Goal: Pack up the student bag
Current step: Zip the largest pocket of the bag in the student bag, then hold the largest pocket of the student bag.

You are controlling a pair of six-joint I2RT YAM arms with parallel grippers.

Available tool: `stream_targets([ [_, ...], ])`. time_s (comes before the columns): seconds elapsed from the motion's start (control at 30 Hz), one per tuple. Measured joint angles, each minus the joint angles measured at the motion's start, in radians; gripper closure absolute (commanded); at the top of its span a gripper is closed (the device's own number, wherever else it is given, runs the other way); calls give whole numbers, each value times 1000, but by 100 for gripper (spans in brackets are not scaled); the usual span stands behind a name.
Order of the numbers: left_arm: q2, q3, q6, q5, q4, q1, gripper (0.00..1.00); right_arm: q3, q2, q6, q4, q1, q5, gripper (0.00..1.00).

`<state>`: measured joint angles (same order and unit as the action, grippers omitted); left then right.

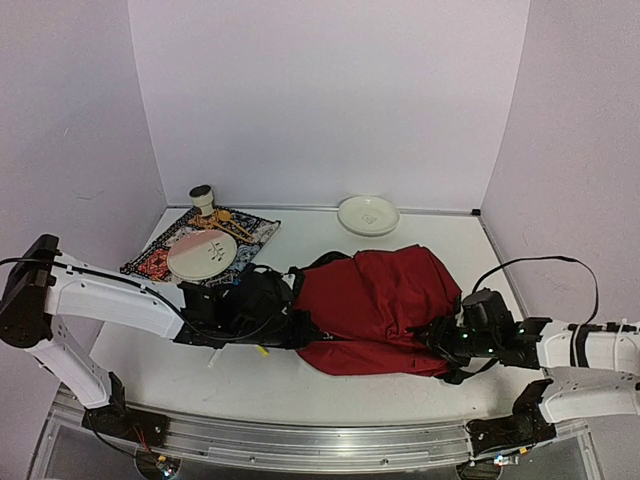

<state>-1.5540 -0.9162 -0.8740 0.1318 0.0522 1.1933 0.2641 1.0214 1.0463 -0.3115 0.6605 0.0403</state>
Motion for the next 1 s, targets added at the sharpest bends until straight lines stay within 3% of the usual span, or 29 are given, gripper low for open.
stream_targets([
  [0.27,13,-15,53,27,86,-20,100,155,-9,-279,141,7,37,36],
  [0.53,-18,-101,94,-41,93,-25,100,305,-6,-605,125,176,138,33],
  [0.83,6,-105,95,-121,87,-25,100,440,262,-867,82,277,217,35],
  [1.0,40,-102,87,-158,79,-25,100,537,386,-960,69,303,254,41],
])
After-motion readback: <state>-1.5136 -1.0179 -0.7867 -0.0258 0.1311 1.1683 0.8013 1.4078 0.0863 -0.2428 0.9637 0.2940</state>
